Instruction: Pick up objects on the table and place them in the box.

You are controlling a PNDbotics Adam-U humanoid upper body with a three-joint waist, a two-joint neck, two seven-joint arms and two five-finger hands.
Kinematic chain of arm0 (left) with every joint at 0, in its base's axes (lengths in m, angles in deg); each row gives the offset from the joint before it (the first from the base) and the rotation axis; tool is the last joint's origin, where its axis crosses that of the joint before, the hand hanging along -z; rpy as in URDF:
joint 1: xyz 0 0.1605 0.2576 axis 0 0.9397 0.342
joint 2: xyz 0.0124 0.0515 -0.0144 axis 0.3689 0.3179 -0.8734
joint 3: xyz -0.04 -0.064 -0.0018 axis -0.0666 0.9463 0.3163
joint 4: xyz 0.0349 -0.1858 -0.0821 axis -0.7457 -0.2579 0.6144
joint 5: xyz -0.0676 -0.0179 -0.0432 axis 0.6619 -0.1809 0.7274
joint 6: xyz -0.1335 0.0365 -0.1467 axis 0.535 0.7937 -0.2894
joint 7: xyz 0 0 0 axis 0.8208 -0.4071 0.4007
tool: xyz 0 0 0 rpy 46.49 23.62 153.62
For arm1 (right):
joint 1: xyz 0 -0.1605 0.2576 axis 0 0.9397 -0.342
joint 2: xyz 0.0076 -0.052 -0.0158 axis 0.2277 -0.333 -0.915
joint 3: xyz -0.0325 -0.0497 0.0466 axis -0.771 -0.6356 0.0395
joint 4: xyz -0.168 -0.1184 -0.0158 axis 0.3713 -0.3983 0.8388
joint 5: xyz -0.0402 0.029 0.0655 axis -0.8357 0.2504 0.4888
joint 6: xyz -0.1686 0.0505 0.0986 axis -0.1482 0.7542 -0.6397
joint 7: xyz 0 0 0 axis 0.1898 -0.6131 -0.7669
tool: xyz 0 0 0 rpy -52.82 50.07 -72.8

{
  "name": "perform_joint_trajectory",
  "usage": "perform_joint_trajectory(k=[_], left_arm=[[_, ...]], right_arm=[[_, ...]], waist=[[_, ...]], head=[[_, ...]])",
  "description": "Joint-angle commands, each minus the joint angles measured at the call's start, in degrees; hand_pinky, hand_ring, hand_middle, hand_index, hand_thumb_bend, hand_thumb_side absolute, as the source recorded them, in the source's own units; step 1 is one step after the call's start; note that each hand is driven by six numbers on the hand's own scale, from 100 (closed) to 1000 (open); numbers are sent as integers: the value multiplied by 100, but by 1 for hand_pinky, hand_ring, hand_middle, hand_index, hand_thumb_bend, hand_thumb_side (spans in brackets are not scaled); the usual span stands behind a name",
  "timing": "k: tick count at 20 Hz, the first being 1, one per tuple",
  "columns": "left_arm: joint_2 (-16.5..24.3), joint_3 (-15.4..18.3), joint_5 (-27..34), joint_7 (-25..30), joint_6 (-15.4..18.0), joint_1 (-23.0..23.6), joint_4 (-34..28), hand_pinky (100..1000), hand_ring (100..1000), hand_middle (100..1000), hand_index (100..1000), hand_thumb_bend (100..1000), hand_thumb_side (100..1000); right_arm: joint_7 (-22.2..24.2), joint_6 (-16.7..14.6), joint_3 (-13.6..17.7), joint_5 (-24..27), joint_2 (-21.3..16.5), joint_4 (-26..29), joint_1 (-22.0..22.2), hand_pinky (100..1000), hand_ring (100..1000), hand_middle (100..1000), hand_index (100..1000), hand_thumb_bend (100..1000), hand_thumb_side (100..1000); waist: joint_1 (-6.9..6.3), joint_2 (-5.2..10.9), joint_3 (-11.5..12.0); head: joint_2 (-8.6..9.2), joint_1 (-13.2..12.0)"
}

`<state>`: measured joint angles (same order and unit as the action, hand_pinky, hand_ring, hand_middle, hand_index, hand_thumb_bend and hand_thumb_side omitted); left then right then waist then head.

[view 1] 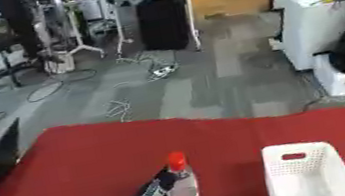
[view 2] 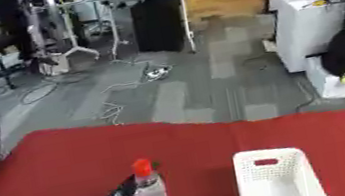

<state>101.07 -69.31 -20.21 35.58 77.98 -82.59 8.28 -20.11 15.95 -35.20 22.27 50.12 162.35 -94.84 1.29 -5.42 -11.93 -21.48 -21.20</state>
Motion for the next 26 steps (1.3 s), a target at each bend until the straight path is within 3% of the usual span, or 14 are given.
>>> perform_joint_trajectory(k=[1,2,3,7,16,19,21,23,24,26], left_arm=[[16,-5,-220,16,66,-80,-79,1000,933,1000,1000,643,739],[4,-6,-354,6,99,-78,-70,1000,932,1000,1000,648,749],[-8,-10,-466,-4,125,-76,-60,1000,947,1000,1000,593,631],[-52,-31,-895,45,193,-65,-10,1000,967,1000,1000,518,503],[-93,14,-1492,-176,288,-53,126,1000,939,1000,1000,516,443],[-104,41,-1631,-374,297,-53,190,1000,841,1000,1000,459,397],[-118,72,-1682,-654,252,-59,241,901,736,918,1000,450,374],[-127,94,-1696,-999,187,-70,277,856,693,873,990,450,368],[-130,104,-1699,-1181,151,-74,289,793,631,810,939,458,355],[-131,98,-1724,-1493,93,-82,297,743,598,763,892,460,350]], right_arm=[[6,9,39,23,-35,92,-63,877,859,862,845,100,959],[3,9,41,22,-32,92,-64,877,859,862,845,100,959],[1,9,42,21,-31,92,-65,877,859,862,846,100,958],[-6,12,49,15,-26,95,-64,877,859,862,846,100,958],[-18,31,67,8,-18,112,-57,877,860,862,846,100,960],[-19,38,71,10,-16,116,-53,877,860,862,846,100,962],[-20,44,74,10,-14,117,-50,877,860,862,846,100,964],[-21,47,76,7,-12,117,-48,877,860,862,846,100,964],[-22,48,76,6,-11,117,-46,877,860,862,846,100,965],[-22,50,77,4,-7,117,-44,877,860,862,846,100,967]], waist=[[-7,61,-11],[-6,61,-11],[-6,61,-12],[-10,56,-15],[-22,41,-15],[-21,37,-12],[-18,35,-12],[-14,34,-12],[-11,33,-11],[-7,33,-13]], head=[[36,26],[36,27],[36,27],[32,27],[34,10],[40,7],[42,5],[46,-1],[50,-5],[58,-13]])
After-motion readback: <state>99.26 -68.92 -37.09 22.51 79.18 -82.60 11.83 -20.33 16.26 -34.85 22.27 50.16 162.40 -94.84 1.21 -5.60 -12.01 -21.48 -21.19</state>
